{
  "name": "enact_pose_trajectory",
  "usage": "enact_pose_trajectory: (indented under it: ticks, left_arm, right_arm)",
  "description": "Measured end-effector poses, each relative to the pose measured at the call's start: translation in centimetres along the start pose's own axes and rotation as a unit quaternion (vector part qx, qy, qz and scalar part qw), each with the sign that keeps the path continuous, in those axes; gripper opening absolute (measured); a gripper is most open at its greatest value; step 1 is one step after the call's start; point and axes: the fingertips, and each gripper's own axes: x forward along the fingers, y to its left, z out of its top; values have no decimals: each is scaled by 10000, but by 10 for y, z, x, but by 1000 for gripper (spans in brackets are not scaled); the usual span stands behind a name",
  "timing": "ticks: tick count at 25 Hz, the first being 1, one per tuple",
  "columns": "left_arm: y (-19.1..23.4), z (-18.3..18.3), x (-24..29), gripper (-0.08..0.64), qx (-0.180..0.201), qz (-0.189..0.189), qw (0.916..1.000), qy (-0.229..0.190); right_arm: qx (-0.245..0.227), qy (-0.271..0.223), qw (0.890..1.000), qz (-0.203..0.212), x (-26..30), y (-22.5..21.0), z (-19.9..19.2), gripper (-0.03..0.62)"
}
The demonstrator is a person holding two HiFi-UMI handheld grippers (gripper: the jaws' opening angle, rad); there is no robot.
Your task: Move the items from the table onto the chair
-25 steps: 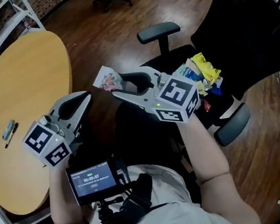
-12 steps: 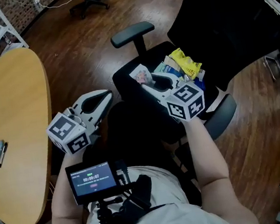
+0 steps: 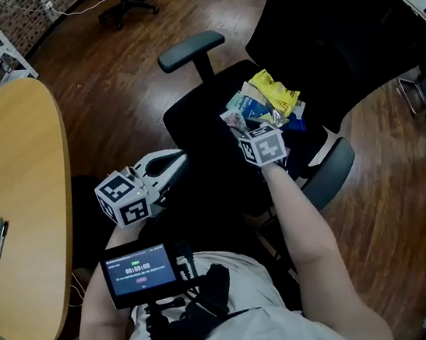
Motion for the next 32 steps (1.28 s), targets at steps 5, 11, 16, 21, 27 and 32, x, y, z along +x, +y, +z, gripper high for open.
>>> enact_pose_trajectory:
  ticks: [5, 11, 16, 21, 27, 32]
  left_arm:
    - [-6, -19, 9, 11, -27, -94, 9997, 239]
    - [-1, -28, 7, 11, -201, 12, 9995, 256]
    - [0, -26, 4, 11, -278, 47, 9994, 187]
    - [4, -19, -3, 11, -294, 172, 9994, 64]
    - [13, -8, -26, 11, -367, 547, 9975, -241]
    - [13, 14, -48, 11, -193, 822, 9959, -336]
  right_arm:
    - [353, 528, 9975, -296, 22, -22, -47, 192]
    - [549, 686, 9933, -745, 22, -53, -73, 221]
    - [537, 649, 9932, -806, 21, -55, -71, 296]
    - [575, 352, 9935, -917, 13, -60, -60, 311]
    - [310, -473, 9973, -466, -5, -29, -20, 101]
    - [553, -1886, 9770, 830, -39, 47, 67, 6]
